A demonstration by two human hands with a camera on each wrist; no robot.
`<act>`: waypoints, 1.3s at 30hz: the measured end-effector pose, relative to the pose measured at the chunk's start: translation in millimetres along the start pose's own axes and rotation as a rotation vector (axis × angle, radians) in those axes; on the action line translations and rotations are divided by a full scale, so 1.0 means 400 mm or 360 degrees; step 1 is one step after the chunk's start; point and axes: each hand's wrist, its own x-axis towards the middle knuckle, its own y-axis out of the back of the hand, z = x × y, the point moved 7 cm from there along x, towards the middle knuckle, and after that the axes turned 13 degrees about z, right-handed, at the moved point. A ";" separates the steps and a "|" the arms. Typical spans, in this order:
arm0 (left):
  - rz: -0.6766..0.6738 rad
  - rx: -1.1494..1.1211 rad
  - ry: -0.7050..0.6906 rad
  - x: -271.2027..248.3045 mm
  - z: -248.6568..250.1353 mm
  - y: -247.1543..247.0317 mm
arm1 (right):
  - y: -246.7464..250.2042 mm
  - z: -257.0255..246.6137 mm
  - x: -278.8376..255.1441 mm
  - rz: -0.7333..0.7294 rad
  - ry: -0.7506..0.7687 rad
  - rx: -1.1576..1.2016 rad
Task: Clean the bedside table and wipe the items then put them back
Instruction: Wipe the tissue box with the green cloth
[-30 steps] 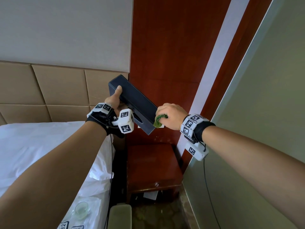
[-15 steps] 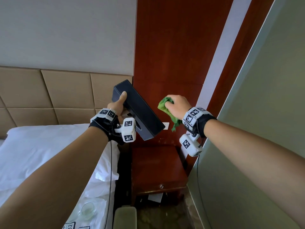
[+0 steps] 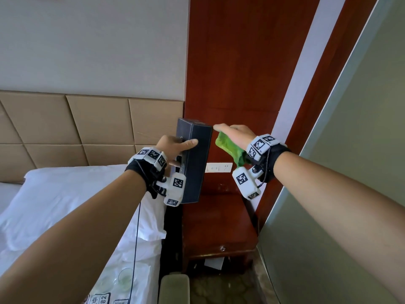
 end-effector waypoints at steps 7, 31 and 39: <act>0.0145 0.0833 -0.0536 0.006 0.044 -0.036 | -0.048 -0.019 -0.009 -0.0273 -0.0114 -0.0367; -0.0524 -0.0364 0.0714 0.005 -0.107 -0.190 | -0.143 0.122 -0.039 -0.0285 -0.0022 -0.0553; -0.0021 -0.0215 0.0798 0.063 -0.187 -0.174 | -0.087 0.172 0.003 -0.0271 -0.0167 -0.0032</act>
